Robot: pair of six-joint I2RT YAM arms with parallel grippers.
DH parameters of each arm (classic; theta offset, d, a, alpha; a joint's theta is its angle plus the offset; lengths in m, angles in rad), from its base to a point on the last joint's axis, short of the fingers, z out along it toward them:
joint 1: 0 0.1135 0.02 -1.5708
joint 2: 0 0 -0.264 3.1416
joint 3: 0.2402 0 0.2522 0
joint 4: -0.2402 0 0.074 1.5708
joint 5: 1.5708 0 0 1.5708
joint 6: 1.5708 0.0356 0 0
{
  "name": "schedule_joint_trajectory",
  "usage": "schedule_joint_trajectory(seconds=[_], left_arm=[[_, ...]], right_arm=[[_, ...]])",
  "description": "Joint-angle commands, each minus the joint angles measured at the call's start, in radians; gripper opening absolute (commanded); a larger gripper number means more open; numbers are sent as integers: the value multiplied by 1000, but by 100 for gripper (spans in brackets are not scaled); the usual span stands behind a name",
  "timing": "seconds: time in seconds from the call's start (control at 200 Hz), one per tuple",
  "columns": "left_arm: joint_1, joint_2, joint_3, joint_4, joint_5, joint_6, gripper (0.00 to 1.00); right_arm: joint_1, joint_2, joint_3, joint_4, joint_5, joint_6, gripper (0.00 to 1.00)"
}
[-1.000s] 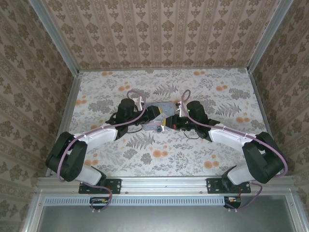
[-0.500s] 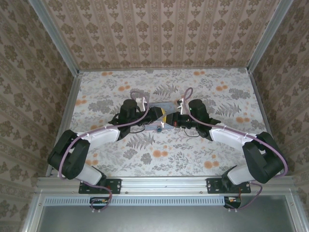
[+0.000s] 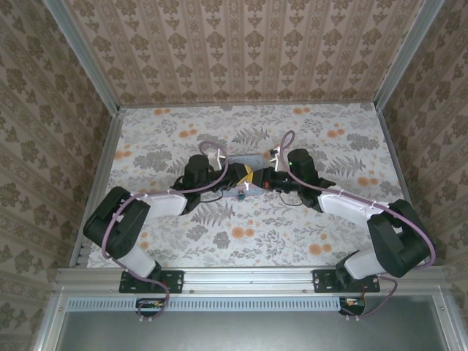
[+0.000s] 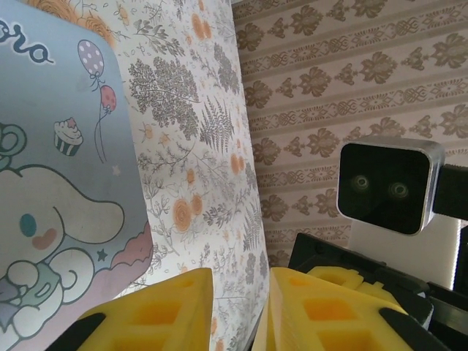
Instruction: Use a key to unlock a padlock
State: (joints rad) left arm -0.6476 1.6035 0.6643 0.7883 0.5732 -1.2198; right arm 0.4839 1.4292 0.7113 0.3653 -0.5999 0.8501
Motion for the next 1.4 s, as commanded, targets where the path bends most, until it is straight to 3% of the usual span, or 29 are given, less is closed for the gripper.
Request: schedule_joint_trajectory(seconds=[0.0, 0.13, 0.25, 0.32, 0.4, 0.53, 0.725, 0.97, 1.395], left_arm=[[-7, 14, -14, 73, 15, -30, 26], [-9, 14, -12, 67, 13, -26, 15], [-9, 12, -10, 57, 9, -23, 0], [-9, 11, -8, 54, 6, -19, 0], [-4, 5, -10, 45, -1, -8, 0], [14, -29, -6, 2, -10, 32, 0], [42, -98, 43, -124, -33, 165, 0], [45, -147, 138, -248, -81, 378, 0], [46, -138, 147, -97, -146, 359, 0]], right_arm=[[-5, 8, -6, 37, -21, 17, 0], [-5, 12, -7, 38, -22, 16, 0], [-7, 12, -9, 43, -23, 19, 0], [-8, 8, -12, 43, -24, 19, 0], [-23, -16, -30, 43, -17, 21, 27], [-73, -90, -83, 52, 6, 26, 43], [-114, -119, -149, 220, 2, 40, 48], [-115, -46, -132, 505, -29, 45, 52], [-102, 119, -59, 782, -43, 157, 51]])
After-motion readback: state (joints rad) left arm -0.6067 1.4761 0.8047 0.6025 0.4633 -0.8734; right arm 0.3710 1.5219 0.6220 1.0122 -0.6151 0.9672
